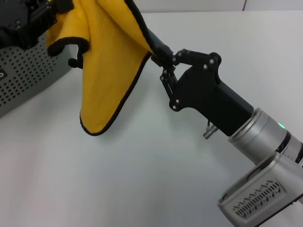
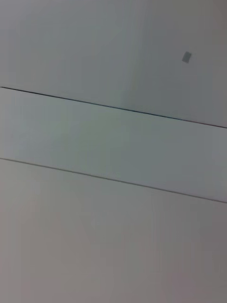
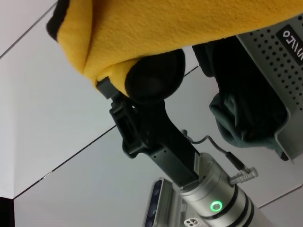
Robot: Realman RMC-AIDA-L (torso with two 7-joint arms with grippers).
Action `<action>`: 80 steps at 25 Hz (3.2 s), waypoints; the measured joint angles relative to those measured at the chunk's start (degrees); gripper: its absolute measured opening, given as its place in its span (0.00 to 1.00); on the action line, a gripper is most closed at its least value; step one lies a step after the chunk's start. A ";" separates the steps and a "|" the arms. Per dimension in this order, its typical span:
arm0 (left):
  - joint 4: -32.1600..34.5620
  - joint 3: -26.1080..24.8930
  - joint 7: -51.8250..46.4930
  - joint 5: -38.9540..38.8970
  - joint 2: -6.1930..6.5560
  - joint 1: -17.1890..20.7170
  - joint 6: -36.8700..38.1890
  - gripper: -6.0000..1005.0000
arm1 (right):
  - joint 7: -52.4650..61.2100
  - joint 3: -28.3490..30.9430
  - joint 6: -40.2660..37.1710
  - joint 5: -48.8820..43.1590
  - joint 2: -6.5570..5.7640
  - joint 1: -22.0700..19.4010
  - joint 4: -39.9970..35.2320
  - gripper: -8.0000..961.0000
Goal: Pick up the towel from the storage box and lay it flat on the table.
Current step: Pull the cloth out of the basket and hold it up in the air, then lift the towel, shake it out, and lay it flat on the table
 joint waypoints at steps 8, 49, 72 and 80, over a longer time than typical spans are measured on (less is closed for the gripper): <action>-1.37 0.03 1.80 0.75 0.11 1.48 0.20 0.13 | 3.10 -0.63 -3.57 0.19 0.00 -0.31 0.00 0.01; -50.33 0.20 42.68 2.88 0.27 -9.67 18.09 0.59 | 108.22 65.10 -23.48 -57.00 -3.16 8.39 -3.07 0.02; -55.24 1.63 38.46 -2.01 1.29 -12.51 15.93 0.59 | 110.65 64.89 -30.43 -59.10 -1.92 9.22 -2.49 0.02; -55.29 3.20 37.73 0.03 0.55 -14.62 18.17 0.59 | 110.63 65.13 -29.96 -59.91 -1.53 9.70 -2.29 0.02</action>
